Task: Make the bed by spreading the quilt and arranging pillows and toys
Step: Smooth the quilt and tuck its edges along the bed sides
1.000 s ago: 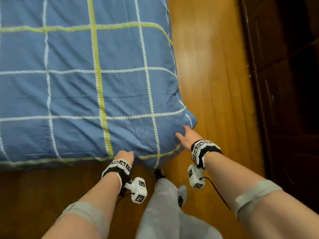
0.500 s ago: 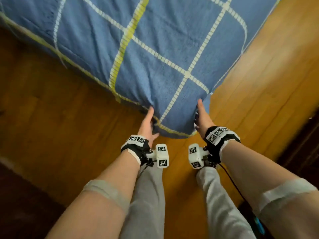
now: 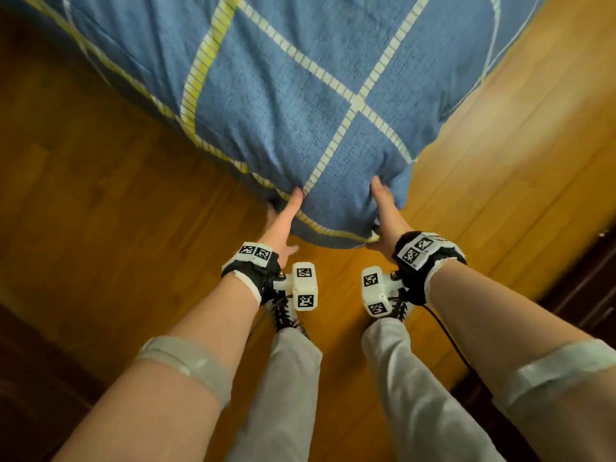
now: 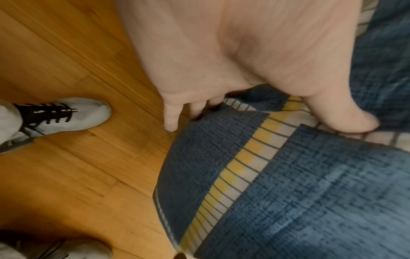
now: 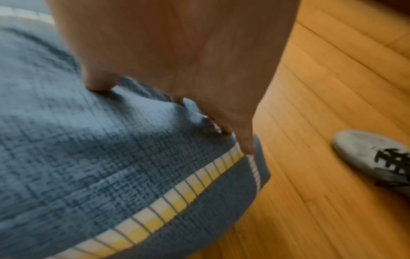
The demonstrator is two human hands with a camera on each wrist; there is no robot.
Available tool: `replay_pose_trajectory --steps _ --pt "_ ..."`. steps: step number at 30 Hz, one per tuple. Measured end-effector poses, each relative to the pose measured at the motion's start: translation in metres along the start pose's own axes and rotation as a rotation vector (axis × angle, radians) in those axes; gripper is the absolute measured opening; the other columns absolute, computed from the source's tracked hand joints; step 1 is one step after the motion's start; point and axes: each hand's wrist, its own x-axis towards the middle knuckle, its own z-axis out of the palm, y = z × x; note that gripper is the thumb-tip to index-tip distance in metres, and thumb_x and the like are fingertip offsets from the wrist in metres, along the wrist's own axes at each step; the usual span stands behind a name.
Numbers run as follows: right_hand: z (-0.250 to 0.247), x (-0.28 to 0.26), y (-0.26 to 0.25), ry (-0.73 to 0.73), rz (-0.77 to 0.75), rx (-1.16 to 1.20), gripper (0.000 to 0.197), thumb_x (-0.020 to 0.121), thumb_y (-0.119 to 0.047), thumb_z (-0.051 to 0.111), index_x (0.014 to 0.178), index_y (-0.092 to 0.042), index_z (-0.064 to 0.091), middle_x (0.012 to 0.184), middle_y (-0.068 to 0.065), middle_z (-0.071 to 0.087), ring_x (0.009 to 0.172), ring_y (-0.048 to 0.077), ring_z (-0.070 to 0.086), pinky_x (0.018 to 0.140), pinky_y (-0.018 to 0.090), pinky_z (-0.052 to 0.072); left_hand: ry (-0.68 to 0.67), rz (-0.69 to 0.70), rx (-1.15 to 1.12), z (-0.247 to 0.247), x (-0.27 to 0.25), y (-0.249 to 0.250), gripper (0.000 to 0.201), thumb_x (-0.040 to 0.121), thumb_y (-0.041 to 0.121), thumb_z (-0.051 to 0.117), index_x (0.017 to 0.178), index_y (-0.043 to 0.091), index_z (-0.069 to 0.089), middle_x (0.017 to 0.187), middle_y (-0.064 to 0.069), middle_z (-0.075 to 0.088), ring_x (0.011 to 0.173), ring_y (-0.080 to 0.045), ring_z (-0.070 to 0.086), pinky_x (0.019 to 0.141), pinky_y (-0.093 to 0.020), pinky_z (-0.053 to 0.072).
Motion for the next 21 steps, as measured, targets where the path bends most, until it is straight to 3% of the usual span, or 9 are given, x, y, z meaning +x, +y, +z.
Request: replay_pose_trajectory --steps 3,4,6,8,11,14,17,19,21 --pt "0.014 0.022 0.013 -0.114 0.041 0.046 0.108 0.059 -0.091 0.054 0.149 -0.033 0.038 0.152 -0.004 0.044 0.137 0.021 0.044 0.113 0.055 0.035 -0.101 -0.038 -0.041 0.014 0.011 0.0 0.063 0.081 0.069 0.055 0.123 0.022 0.055 0.123 0.003 0.066 0.109 -0.021 0.063 0.083 -0.04 0.054" --pt "0.014 0.025 0.015 -0.131 0.04 0.044 0.112 0.056 -0.093 0.053 0.149 -0.032 0.039 0.15 -0.004 0.047 0.135 0.02 0.047 0.111 0.05 0.04 -0.163 -0.076 -0.065 0.02 0.013 0.002 0.055 0.085 0.069 0.048 0.109 0.021 0.062 0.114 0.003 0.069 0.095 -0.02 0.067 0.078 -0.037 0.054" --pt "0.007 0.02 0.021 -0.152 0.036 0.009 0.095 0.073 -0.088 0.039 0.147 -0.029 0.041 0.14 -0.01 0.053 0.126 0.014 0.051 0.097 0.03 0.048 -0.25 -0.136 -0.083 0.024 0.009 0.003 0.062 0.083 0.075 0.043 0.101 0.02 0.065 0.113 -0.001 0.067 0.085 -0.023 0.072 0.078 -0.037 0.055" --pt "-0.005 0.001 0.029 -0.161 0.058 -0.037 0.072 0.093 -0.074 0.021 0.148 -0.03 0.038 0.132 -0.014 0.051 0.119 0.011 0.05 0.094 0.018 0.042 -0.197 -0.149 0.038 0.018 -0.002 0.005 0.066 0.082 0.078 0.04 0.108 0.022 0.063 0.118 0.002 0.062 0.092 -0.021 0.068 0.079 -0.036 0.052" --pt "-0.02 -0.038 0.031 -0.152 0.081 -0.099 0.086 0.084 -0.083 0.027 0.155 -0.035 0.021 0.159 -0.009 0.027 0.146 0.017 0.028 0.121 0.043 0.013 0.027 -0.172 0.29 0.013 -0.036 0.008 0.1 0.067 0.087 0.05 0.144 0.025 0.038 0.148 -0.006 0.042 0.132 -0.029 0.043 0.098 -0.045 0.039" --pt "-0.037 -0.09 -0.002 -0.095 0.002 -0.175 0.083 0.09 -0.073 0.037 0.156 -0.026 0.021 0.161 -0.006 0.02 0.15 0.016 0.018 0.12 0.041 0.013 0.115 -0.082 0.446 0.038 -0.094 0.037 0.085 0.083 0.068 0.055 0.149 0.02 0.033 0.149 -0.004 0.04 0.137 -0.03 0.038 0.108 -0.046 0.033" --pt "-0.057 -0.165 -0.081 -0.026 -0.094 -0.268 0.088 0.086 -0.069 0.052 0.153 -0.016 0.031 0.157 -0.003 0.032 0.145 0.02 0.03 0.115 0.036 0.025 0.139 0.011 0.619 0.078 -0.166 0.086 0.045 0.084 0.053 0.06 0.108 0.015 0.061 0.112 -0.008 0.059 0.109 -0.028 0.056 0.096 -0.038 0.043" --pt "-0.079 -0.217 -0.146 0.025 -0.156 -0.328 0.077 0.088 -0.059 0.059 0.147 -0.012 0.04 0.147 0.002 0.044 0.137 0.023 0.042 0.101 0.03 0.035 0.158 0.076 0.741 0.111 -0.211 0.128 0.039 0.08 0.053 0.064 0.076 0.014 0.06 0.092 -0.011 0.064 0.083 -0.026 0.06 0.079 -0.039 0.049" --pt "-0.106 -0.269 -0.211 0.058 -0.247 -0.358 0.062 0.093 -0.043 0.061 0.142 -0.009 0.045 0.138 0.005 0.05 0.129 0.024 0.048 0.091 0.026 0.036 0.161 0.141 0.785 0.154 -0.249 0.174 0.04 0.08 0.053 0.064 0.075 0.013 0.059 0.094 -0.012 0.063 0.077 -0.026 0.057 0.069 -0.035 0.046"
